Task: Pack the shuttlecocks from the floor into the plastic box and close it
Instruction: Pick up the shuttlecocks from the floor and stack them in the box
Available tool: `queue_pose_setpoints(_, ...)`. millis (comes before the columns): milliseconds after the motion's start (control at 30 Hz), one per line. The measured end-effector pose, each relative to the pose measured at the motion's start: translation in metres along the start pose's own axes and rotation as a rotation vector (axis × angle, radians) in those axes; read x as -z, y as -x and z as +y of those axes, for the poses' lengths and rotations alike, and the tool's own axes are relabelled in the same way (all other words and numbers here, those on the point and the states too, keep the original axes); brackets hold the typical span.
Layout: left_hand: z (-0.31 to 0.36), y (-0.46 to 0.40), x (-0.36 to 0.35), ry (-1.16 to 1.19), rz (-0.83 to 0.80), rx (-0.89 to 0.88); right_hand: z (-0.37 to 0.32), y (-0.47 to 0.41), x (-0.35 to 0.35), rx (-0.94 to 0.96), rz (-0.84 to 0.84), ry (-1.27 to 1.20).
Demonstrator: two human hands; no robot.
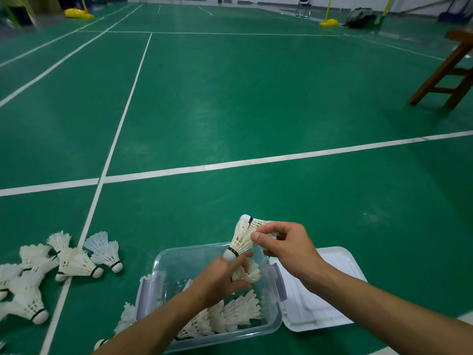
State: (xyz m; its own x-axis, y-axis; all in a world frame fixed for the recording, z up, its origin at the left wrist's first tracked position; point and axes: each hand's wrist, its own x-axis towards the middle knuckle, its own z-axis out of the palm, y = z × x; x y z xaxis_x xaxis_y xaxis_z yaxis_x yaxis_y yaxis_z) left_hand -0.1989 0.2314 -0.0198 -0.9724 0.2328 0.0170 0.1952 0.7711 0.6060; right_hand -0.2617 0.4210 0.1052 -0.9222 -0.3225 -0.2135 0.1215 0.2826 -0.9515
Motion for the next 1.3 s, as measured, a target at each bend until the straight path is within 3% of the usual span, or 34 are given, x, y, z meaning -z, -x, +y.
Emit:
queue_pose_setpoints(300,-0.013,0.005,-0.003,-0.217,-0.123,-0.084,0.000,0.000,-0.004,0.001,-0.025,-0.004)
queue_pose_setpoints(467,-0.010,0.009,-0.003,-0.272,-0.063,-0.107,-0.001,0.001,-0.005,-0.008,-0.029,-0.012)
queue_pose_setpoints(633,-0.016,0.008,-0.006,-0.417,0.073,-0.273,-0.002,0.003,-0.002,-0.014,-0.031,-0.008)
queue_pose_setpoints(833,-0.019,0.006,-0.008,-0.563,0.076,-0.359,-0.003,0.004,-0.003,-0.019,-0.038,-0.009)
queue_pose_setpoints(967,-0.024,0.008,-0.006,-0.603,-0.038,-0.330,-0.003,0.004,-0.004,-0.016,-0.039,-0.018)
queue_pose_setpoints(1300,-0.025,0.018,-0.010,-0.559,-0.107,-0.173,-0.001,0.002,-0.003,-0.019,-0.032,-0.018)
